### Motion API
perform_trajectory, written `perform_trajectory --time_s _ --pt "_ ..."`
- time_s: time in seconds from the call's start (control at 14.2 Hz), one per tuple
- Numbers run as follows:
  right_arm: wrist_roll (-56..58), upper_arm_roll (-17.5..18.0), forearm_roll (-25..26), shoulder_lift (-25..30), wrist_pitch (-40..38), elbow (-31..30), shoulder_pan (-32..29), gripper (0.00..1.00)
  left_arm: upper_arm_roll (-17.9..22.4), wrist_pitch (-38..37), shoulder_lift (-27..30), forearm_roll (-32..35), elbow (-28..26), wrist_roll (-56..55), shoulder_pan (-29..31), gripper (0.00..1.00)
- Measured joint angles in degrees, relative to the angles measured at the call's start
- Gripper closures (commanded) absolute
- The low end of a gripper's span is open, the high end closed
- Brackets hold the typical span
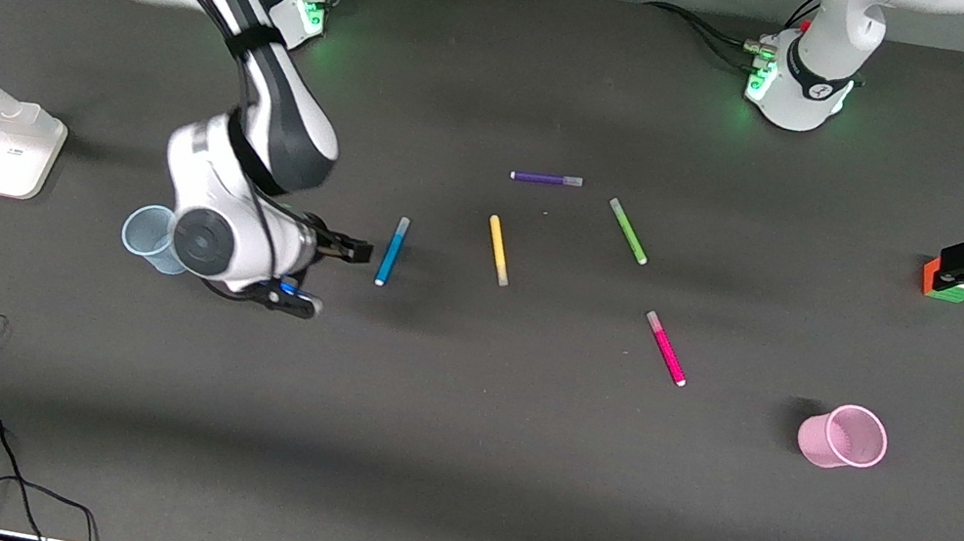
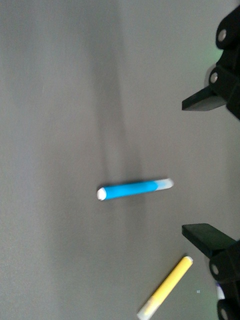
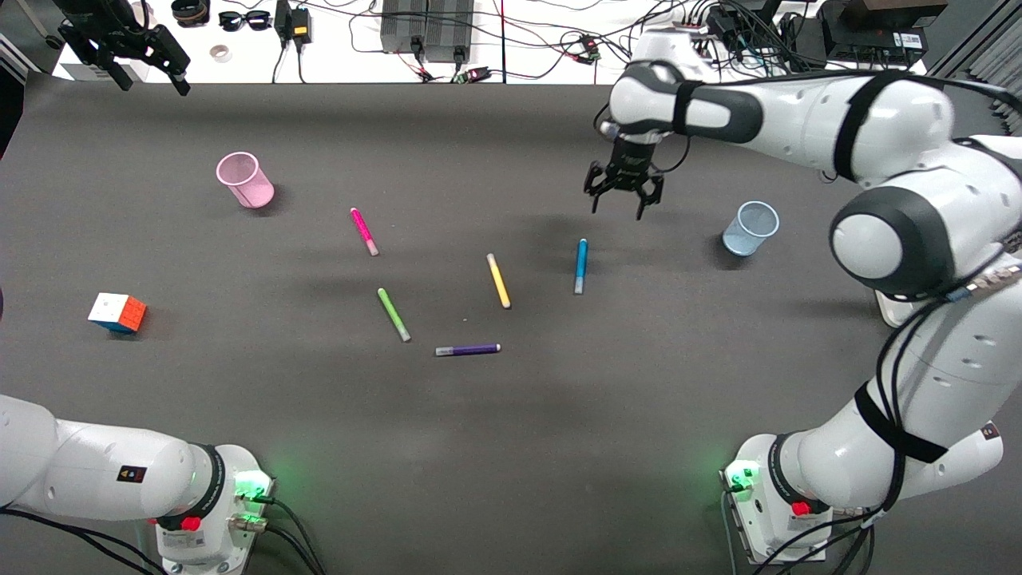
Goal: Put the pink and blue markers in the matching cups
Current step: 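Grasp the blue marker with the right gripper while the left gripper moves out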
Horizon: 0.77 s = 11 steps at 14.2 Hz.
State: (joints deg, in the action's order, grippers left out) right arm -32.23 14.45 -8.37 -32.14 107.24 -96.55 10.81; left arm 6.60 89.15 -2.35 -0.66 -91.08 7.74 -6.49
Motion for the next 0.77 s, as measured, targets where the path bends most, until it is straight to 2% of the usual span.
perform_trajectory --time_s 0.21,0.35,0.56,0.7,0.77 --pt "-0.46 0.56 0.00 -3.63 4.15 0.41 0.42 0.00 -0.82 -0.35 -0.04 -0.53 -0.14 -1.28 -0.26 0.00" --pt "-1.96 0.65 0.00 -5.27 6.84 0.56 1.35 0.00 -2.11 -1.49 -0.07 -2.43 -0.38 -7.71 -0.72 0.00" --pt "-3.21 0.68 0.16 -7.71 10.33 0.57 2.63 0.10 -8.55 -1.82 -0.08 -3.05 -0.64 -22.32 -1.79 0.00" --pt "-3.48 0.67 0.83 -9.02 12.09 0.55 2.82 0.13 -12.57 -1.74 -0.08 -3.05 -0.68 -32.05 -2.57 0.00" --pt "-3.52 0.65 1.06 -9.57 12.80 0.52 2.81 0.19 -13.97 -1.54 -0.12 -3.05 -0.87 -35.63 -2.76 0.00"
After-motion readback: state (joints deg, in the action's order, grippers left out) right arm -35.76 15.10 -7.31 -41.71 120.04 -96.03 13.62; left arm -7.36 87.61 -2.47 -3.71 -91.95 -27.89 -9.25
